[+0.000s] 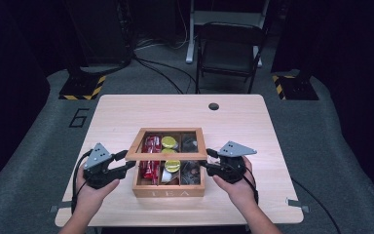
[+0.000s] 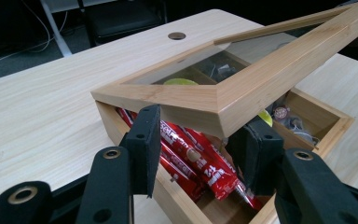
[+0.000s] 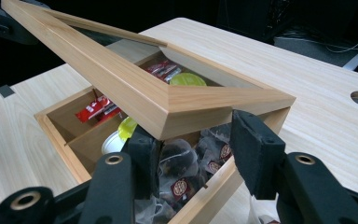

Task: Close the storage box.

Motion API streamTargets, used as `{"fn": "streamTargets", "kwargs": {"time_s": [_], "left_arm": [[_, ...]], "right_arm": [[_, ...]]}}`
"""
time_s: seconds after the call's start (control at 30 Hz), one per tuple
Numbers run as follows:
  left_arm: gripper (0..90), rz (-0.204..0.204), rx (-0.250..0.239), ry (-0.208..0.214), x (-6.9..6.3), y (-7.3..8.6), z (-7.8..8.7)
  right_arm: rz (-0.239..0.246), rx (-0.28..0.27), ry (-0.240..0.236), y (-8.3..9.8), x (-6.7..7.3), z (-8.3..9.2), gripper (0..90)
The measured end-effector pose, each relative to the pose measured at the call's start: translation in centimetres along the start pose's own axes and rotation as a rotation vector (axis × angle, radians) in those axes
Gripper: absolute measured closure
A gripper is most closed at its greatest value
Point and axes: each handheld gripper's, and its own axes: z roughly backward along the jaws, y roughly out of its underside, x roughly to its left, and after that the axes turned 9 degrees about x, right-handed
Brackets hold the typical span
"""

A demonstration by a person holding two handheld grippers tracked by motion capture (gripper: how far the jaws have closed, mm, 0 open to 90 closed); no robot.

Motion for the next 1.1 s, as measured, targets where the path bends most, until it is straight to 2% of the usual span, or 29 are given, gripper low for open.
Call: {"fn": "streamTargets", "kwargs": {"time_s": [0.03, 0.1, 0.27, 0.4, 0.43, 0.53, 0.93, 0.97, 1.1], "left_arm": [[54.3, 0.010, -0.003, 0.000, -0.1, 0.1, 0.0], [54.3, 0.004, 0.001, 0.000, -0.2, 0.3, 0.0], [54.0, 0.005, 0.008, 0.003, -0.3, 0.7, -0.1], [53.6, -0.010, 0.026, 0.005, -0.5, 1.1, -0.2], [53.6, -0.012, 0.026, 0.004, -0.5, 1.2, -0.3], [53.6, -0.014, 0.030, 0.006, -0.6, 1.6, -0.3], [53.3, -0.007, 0.038, 0.014, -0.9, 2.8, -0.7], [53.3, -0.008, 0.037, 0.016, -0.9, 2.9, -0.8], [53.1, -0.004, 0.037, 0.018, -1.0, 3.3, -0.9]], "right_arm": [[-0.010, 0.006, 0.003, 0.1, 0.1, 0.0, 54.0], [0.007, 0.007, 0.003, 0.3, 0.2, 0.0, 54.2], [0.000, 0.010, -0.001, 0.7, 0.4, 0.0, 54.9], [0.021, 0.024, -0.008, 1.1, 0.5, 0.1, 54.9], [0.015, 0.030, -0.001, 1.2, 0.7, 0.1, 54.9], [0.040, 0.035, 0.011, 1.5, 0.9, 0.1, 54.9], [0.033, 0.049, -0.003, 2.7, 1.2, -0.3, 54.8], [0.019, 0.048, -0.003, 2.8, 1.3, -0.3, 54.8], [0.016, 0.055, -0.010, 3.1, 1.3, -0.4, 54.8]]}}
